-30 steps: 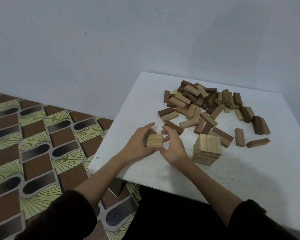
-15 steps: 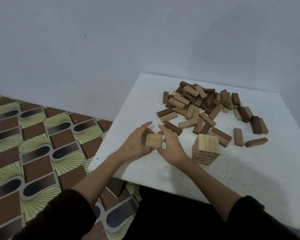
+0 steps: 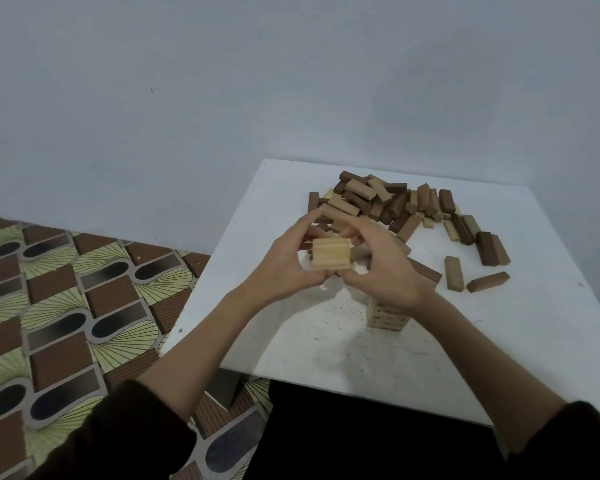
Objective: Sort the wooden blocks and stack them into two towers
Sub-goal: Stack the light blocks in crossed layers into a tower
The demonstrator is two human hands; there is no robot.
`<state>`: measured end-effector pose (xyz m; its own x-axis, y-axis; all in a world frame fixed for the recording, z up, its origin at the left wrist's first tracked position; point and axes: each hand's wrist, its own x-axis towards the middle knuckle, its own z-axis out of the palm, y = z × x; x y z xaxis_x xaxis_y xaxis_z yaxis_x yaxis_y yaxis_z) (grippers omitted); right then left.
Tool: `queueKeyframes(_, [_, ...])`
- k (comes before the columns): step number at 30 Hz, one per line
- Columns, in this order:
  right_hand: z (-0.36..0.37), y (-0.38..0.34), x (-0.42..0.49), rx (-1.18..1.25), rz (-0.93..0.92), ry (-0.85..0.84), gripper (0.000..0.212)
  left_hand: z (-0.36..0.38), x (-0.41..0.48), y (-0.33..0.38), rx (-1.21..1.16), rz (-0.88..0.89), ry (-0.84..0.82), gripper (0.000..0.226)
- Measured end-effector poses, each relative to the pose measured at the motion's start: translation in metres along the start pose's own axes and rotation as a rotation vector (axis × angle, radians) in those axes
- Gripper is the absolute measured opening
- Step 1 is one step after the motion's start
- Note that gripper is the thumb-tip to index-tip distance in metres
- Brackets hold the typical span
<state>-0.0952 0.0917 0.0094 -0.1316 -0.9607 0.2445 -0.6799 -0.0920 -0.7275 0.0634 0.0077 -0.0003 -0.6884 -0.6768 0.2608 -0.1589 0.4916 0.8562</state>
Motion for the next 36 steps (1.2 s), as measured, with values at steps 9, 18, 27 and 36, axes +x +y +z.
queueKeyframes(9, [-0.050,0.037,-0.054,-0.006,0.068,0.005,0.079,0.060,0.014,0.022,-0.021,0.019,-0.189,0.091])
queueKeyframes(18, [-0.055,0.046,-0.067,0.023,0.105,-0.012,0.076,0.073,0.012,0.024,0.035,0.004,-0.245,0.092])
queueKeyframes(27, [-0.052,0.052,-0.064,0.058,0.123,-0.060,0.082,0.071,0.009,0.017,0.059,-0.028,-0.263,0.100])
queueKeyframes(36, [-0.051,0.048,-0.062,0.020,0.097,-0.065,0.078,0.070,0.009,0.014,0.033,-0.064,-0.263,0.099])
